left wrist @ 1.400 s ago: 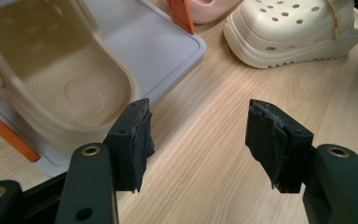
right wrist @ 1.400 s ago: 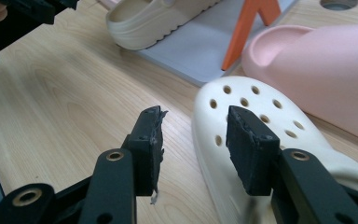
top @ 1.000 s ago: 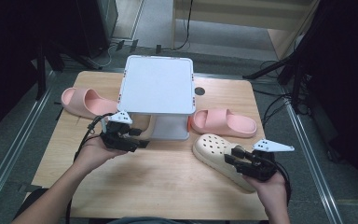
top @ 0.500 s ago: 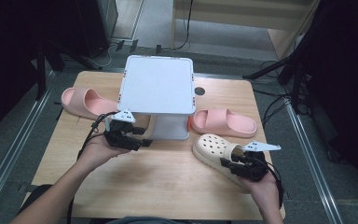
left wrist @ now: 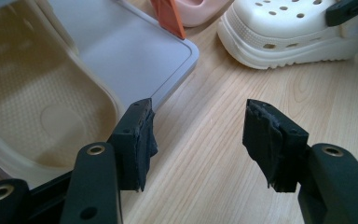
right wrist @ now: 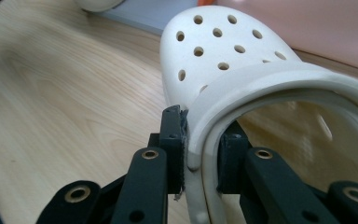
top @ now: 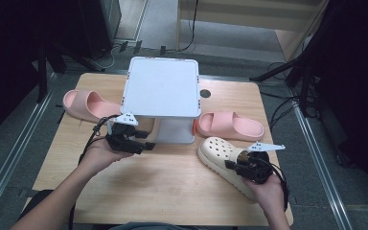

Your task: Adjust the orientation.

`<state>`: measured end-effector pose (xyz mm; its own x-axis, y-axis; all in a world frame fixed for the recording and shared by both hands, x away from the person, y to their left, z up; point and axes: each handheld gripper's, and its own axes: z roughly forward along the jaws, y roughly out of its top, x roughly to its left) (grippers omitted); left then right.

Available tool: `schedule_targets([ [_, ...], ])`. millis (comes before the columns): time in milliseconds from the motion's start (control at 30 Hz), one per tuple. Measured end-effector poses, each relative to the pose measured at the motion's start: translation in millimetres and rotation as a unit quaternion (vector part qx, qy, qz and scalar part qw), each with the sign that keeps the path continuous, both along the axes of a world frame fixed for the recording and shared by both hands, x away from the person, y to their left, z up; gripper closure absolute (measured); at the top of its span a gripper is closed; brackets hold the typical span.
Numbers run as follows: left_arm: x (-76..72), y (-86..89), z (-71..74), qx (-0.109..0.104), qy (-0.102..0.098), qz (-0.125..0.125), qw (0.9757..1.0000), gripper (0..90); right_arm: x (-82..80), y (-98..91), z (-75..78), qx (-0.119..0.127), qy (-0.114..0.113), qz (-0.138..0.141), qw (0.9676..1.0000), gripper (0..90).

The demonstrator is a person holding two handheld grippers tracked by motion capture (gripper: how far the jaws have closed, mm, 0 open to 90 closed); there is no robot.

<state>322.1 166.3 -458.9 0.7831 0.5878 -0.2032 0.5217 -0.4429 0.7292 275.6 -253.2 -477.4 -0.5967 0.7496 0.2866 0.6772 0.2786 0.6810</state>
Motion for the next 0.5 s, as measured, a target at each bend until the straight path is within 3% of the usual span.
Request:
schedule_targets([
  [167,-2.6,-0.2,-0.6,0.001,-0.004,0.002,1.0000,42.9,-3.1,14.5,5.3,0.007,0.005,0.013,0.9999,77.2],
  [500,-14.3,2.5,-4.1,0.003,-0.004,0.006,1.0000,42.9,-4.9,68.0,10.1,0.013,-0.002,0.080,0.9967,77.0],
])
